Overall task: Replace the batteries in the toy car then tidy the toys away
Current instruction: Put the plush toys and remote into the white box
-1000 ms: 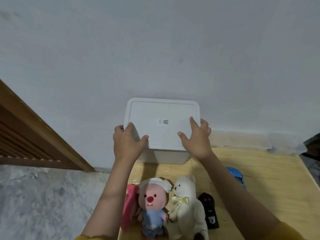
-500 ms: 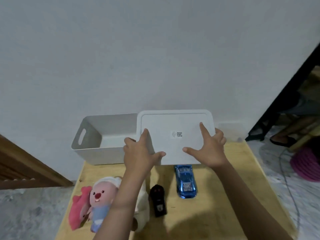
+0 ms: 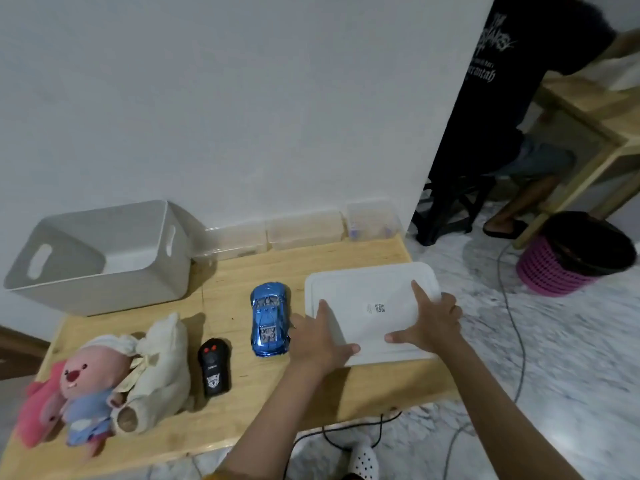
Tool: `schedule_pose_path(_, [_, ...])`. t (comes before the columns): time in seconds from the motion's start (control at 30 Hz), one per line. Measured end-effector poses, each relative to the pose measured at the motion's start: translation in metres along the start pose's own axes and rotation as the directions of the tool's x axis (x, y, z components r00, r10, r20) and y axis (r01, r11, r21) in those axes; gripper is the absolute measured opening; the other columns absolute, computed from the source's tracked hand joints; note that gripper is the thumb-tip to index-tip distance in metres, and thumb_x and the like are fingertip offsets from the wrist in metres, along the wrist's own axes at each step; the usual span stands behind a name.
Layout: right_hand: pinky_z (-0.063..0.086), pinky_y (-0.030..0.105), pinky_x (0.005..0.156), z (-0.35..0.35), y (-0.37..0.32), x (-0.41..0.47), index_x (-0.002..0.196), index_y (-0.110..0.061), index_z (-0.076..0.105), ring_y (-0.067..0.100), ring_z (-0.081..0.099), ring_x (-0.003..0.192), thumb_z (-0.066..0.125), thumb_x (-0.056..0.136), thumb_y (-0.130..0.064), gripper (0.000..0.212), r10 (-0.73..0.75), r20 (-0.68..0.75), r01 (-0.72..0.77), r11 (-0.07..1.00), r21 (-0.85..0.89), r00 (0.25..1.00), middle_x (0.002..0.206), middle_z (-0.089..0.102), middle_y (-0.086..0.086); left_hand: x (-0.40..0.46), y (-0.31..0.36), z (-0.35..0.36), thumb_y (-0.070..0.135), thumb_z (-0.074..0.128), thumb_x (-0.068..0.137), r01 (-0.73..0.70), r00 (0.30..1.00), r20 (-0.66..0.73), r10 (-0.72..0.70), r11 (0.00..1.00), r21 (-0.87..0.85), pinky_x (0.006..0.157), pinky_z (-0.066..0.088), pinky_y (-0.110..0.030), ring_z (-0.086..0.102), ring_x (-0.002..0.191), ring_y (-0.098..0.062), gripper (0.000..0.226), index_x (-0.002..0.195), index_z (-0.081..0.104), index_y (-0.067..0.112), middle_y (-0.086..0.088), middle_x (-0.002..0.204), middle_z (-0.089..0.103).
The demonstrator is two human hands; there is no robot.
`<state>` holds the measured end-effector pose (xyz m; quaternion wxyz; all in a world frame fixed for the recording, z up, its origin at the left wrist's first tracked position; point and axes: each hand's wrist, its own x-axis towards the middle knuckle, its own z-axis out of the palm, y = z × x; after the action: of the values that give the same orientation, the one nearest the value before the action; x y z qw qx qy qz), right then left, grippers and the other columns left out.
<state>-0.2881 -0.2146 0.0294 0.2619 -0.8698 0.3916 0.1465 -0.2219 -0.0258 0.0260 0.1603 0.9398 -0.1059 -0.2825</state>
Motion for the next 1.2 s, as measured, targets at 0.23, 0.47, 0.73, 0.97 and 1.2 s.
schedule_pose_path(0.23, [0.021, 0.053, 0.110, 0.032, 0.034, 0.003, 0.146, -0.041, -0.003, 0.042, 0.003, 0.135, 0.084, 0.049, -0.058, 0.131, 0.000, 0.066, -0.003, 0.998, 0.057, 0.998, 0.148, -0.005, 0.017, -0.001, -0.003, 0.040, 0.063, 0.068, 0.071, 0.016, 1.000, 0.022, -0.017, 0.997, 0.080, 0.095, 0.041, -0.038, 0.028, 0.124, -0.033, 0.105, 0.149, 0.006, 0.029, -0.015, 0.137, 0.022])
schedule_pose_path(0.47, [0.008, 0.054, 0.115, 0.044, 0.039, 0.006, 0.147, -0.038, 0.000, 0.041, -0.006, 0.139, 0.080, 0.053, -0.062, 0.125, -0.012, 0.066, 0.009, 0.999, 0.046, 0.998, 0.151, -0.014, 0.019, 0.005, -0.005, 0.046, 0.062, 0.066, 0.073, -0.009, 1.000, 0.000, 0.009, 0.991, 0.134, 0.092, 0.044, -0.037, 0.024, 0.125, -0.032, 0.101, 0.148, 0.009, 0.025, -0.013, 0.137, 0.018])
schedule_pose_path(0.73, [0.007, 0.049, 0.116, 0.047, -0.021, -0.016, 0.146, -0.029, 0.020, 0.037, -0.005, 0.142, 0.072, 0.073, -0.051, 0.092, -0.184, -0.048, 0.187, 0.981, 0.052, 0.982, 0.154, -0.009, 0.016, -0.011, -0.025, 0.010, 0.048, 0.060, 0.084, -0.079, 0.987, -0.142, 0.077, 0.997, -0.008, 0.091, 0.045, -0.036, 0.034, 0.124, -0.029, 0.073, 0.143, 0.026, 0.021, -0.012, 0.137, 0.025])
schedule_pose_path(0.97, [0.026, 0.030, 0.106, 0.081, -0.149, -0.060, 0.136, -0.023, 0.044, 0.023, 0.026, 0.135, 0.070, 0.080, -0.030, 0.062, -0.489, -0.058, 0.482, 0.822, 0.302, 0.870, 0.140, 0.035, 0.004, -0.030, -0.110, -0.089, 0.039, 0.062, 0.086, -0.230, 0.839, -0.538, 0.085, 0.951, -0.209, 0.090, 0.046, -0.034, 0.040, 0.120, -0.022, 0.054, 0.134, 0.048, 0.019, -0.007, 0.128, 0.040])
schedule_pose_path(1.2, [0.046, 0.037, 0.098, 0.135, -0.253, -0.091, 0.137, -0.031, 0.040, 0.016, 0.046, 0.122, 0.068, 0.083, -0.034, 0.061, -0.615, 0.129, 0.526, 0.749, 0.403, 0.778, 0.131, 0.042, -0.006, -0.032, -0.236, -0.162, 0.033, 0.068, 0.082, -0.089, 0.837, -0.543, -0.065, 0.963, -0.253, 0.089, 0.036, -0.030, 0.042, 0.115, -0.028, 0.040, 0.117, 0.059, 0.016, -0.008, 0.121, 0.049])
